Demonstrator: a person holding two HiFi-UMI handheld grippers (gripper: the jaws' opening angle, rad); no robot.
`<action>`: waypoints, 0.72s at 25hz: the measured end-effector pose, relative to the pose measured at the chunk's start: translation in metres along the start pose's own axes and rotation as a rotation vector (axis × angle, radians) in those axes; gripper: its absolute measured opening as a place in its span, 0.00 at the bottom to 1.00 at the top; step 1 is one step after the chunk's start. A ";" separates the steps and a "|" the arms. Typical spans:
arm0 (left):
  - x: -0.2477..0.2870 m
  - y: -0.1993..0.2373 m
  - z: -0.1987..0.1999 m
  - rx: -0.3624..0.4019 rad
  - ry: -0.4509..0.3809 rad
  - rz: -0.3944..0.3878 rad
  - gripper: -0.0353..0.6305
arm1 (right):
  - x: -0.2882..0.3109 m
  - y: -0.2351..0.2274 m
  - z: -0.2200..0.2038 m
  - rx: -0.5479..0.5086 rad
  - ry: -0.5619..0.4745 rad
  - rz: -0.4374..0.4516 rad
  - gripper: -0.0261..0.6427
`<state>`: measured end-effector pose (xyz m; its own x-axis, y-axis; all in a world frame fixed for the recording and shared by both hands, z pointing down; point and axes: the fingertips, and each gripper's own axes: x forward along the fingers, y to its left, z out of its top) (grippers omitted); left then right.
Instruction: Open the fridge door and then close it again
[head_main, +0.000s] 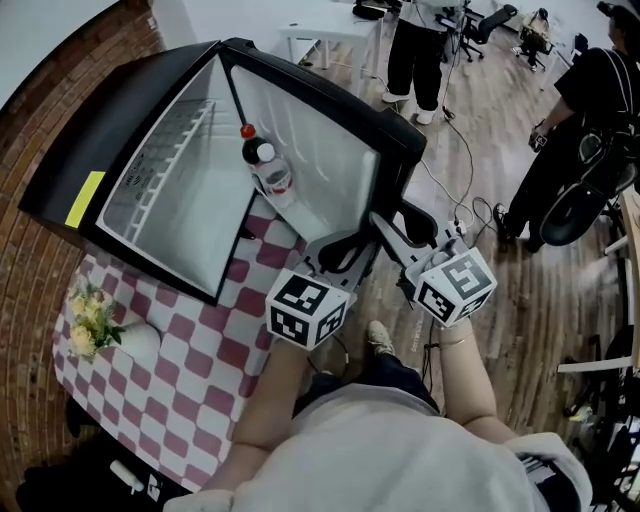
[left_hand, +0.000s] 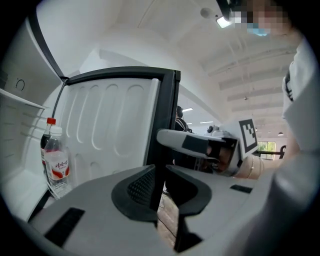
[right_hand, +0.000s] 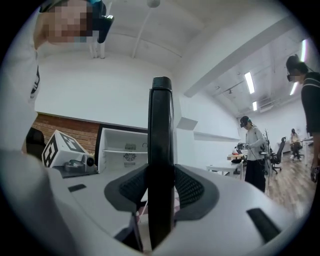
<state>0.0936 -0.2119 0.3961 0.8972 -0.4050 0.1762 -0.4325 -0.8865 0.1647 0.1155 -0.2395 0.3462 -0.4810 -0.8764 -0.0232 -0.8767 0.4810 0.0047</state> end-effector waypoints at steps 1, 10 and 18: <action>0.006 0.003 0.001 -0.003 -0.001 0.004 0.15 | -0.001 -0.011 0.001 0.007 -0.009 -0.014 0.26; 0.069 0.026 0.021 -0.034 -0.030 0.048 0.13 | -0.002 -0.101 0.002 0.048 -0.031 -0.084 0.26; 0.126 0.051 0.035 -0.048 -0.029 0.104 0.12 | 0.010 -0.165 -0.001 0.083 -0.055 -0.058 0.26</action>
<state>0.1876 -0.3156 0.3931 0.8494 -0.5008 0.1666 -0.5262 -0.8281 0.1934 0.2554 -0.3279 0.3465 -0.4264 -0.9013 -0.0761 -0.8983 0.4318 -0.0812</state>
